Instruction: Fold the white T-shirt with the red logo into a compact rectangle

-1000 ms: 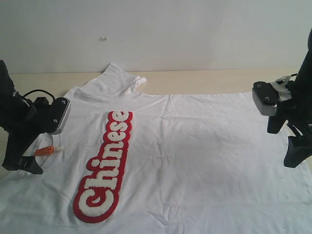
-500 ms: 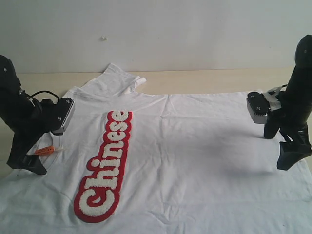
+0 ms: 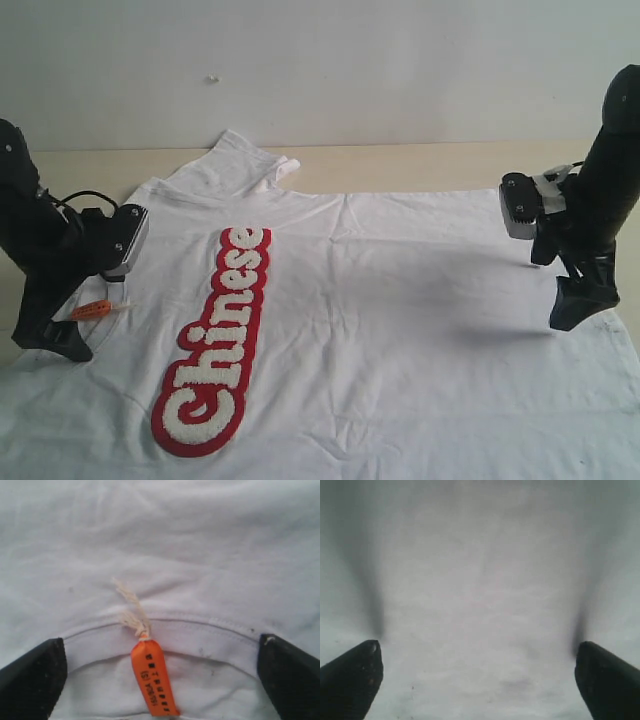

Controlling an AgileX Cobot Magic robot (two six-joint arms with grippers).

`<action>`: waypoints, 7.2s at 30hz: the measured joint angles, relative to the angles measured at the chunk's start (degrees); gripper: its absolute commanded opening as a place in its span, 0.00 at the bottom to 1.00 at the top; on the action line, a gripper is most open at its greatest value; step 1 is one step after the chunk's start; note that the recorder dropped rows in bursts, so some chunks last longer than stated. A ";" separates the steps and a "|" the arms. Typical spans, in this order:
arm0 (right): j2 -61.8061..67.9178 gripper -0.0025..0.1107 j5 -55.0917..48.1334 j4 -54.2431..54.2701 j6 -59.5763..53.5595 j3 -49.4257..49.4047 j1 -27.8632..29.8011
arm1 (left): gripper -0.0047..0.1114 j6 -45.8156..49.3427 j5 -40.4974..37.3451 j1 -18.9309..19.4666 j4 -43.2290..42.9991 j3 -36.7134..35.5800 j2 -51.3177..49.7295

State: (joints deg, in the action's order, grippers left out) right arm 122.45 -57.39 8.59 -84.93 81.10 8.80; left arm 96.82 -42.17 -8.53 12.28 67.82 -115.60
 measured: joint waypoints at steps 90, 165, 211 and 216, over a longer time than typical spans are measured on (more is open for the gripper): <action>-7.04 0.92 11.35 -8.59 1.07 -14.50 -2.92 | 0.94 -1.29 -1.80 0.57 0.25 1.50 -1.56; -40.01 0.02 5.80 -12.87 14.72 -9.12 -3.87 | 0.04 -30.60 -6.80 6.56 -6.97 2.40 37.07; -63.62 0.02 -6.22 1.90 15.51 -9.12 -3.23 | 0.04 -50.00 -22.66 0.09 -16.19 2.91 66.06; -63.62 0.02 -6.48 3.52 15.65 -9.12 -3.23 | 0.04 -52.80 -23.41 -0.04 -16.70 2.91 66.64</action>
State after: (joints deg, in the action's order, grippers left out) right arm 58.83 -63.87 12.11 -69.29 71.99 5.58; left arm 44.02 -65.58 -8.57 -4.42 70.73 -48.96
